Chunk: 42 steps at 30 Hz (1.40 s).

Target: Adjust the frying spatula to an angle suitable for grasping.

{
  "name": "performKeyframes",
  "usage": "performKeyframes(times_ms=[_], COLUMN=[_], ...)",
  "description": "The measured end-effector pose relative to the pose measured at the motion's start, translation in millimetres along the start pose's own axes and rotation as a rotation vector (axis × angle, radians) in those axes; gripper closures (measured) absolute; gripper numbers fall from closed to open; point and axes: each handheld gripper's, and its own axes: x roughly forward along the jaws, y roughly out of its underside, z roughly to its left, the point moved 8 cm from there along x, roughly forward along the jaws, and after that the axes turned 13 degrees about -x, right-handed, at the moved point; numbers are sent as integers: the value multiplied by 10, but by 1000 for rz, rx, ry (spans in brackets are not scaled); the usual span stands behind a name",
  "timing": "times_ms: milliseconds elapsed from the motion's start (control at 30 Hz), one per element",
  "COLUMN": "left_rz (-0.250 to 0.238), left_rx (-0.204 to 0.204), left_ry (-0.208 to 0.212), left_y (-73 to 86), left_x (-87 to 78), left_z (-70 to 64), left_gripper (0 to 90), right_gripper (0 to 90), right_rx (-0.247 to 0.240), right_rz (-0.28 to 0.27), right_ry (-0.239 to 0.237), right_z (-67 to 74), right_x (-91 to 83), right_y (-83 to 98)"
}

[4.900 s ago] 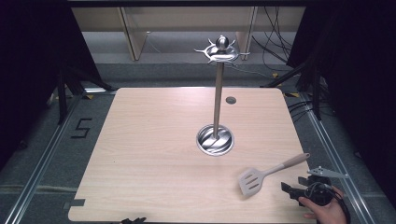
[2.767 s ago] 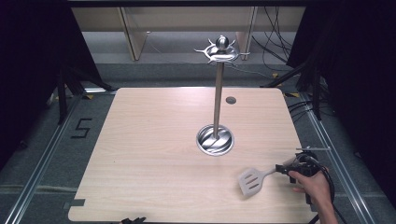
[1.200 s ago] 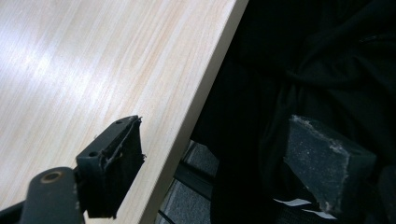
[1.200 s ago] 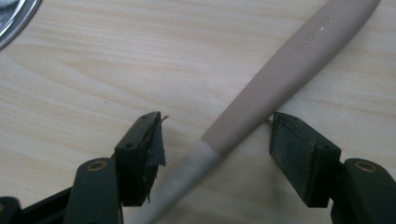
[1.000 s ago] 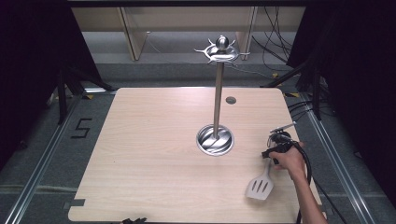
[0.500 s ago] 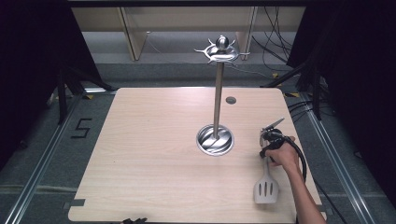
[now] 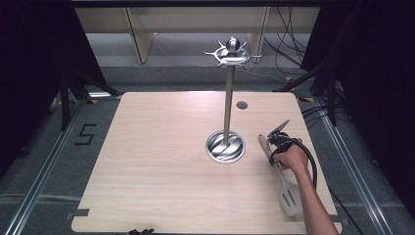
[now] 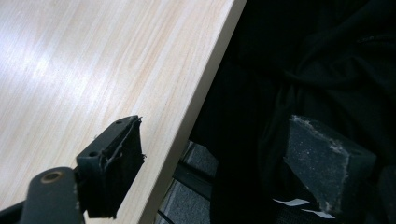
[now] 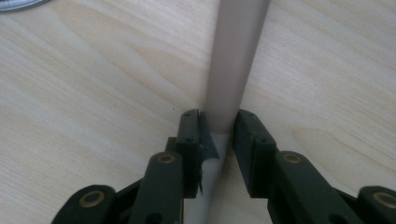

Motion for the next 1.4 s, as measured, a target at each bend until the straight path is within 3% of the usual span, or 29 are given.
performKeyframes(times_ms=[33, 67, 133, 167, 300, 533, 567, 667, 767, 800, 933, 967, 1033, 1100, 1233, 1267, 1300, 1400], left_rz=[-10, -11, -10, -10, -12, -9, -10, -10, -7, 1, 0, 4, 5, 13, 1, 3, -5, 5], left_rx=[-12, -13, -12, -11, -11, -12, -13, -14, -12, -3, -4, 1, 2, 4, 0, 0, -9, 5], left_ry=[8, 8, 9, 6, -11, 12, 10, 9, 10, 5, 6, 2, 3, 6, 4, 4, 3, 0], left_y=[-2, -2, -2, -5, -5, -2, -2, -1, 0, 3, 2, 5, 5, 7, 2, 3, -3, -3], left_x=[10, 11, 12, 8, -1, 15, 15, 16, 18, 14, 15, 12, 13, 10, 15, 17, 35, 27], left_z=[-17, -20, -22, -21, -13, -25, -22, -22, -24, -13, -15, -11, -12, -11, -10, -8, -22, -18], left_gripper=[182, 182, 183, 182, 183, 183, 183, 183, 183, 183, 183, 183, 183, 183, 183, 183, 183, 183], right_gripper=[749, 750, 751, 752, 752, 759, 760, 762, 763, 763, 763, 763, 764, 764, 764, 764, 764, 764], right_rx=[8, -28, -42, 22, 21, 2, -41, -17, -46, -29, -34, -71, -56, -84, -81, -89, -120, -130], right_rz=[19, -2, 0, 37, 35, 25, -12, -17, -49, -56, -97, -144, -159, -206, -244, -257, -317, -343], right_ry=[0, 9, 6, 5, 6, 0, -2, -5, -1, -10, -1, 13, 16, 18, 12, 5, 10, 4], right_z=[17, -15, -23, 13, 7, 5, -11, 17, 3, 23, 23, 14, 39, 63, 100, 119, 129, 156], right_x=[-3, 18, 20, -7, -3, -5, 12, -27, -86, -115, -189, -234, -252, -327, -427, -455, -507, -564], right_y=[-4, -22, -25, -13, -19, -20, -28, -25, -28, -28, -13, -15, -19, -13, 6, 15, 10, 36])
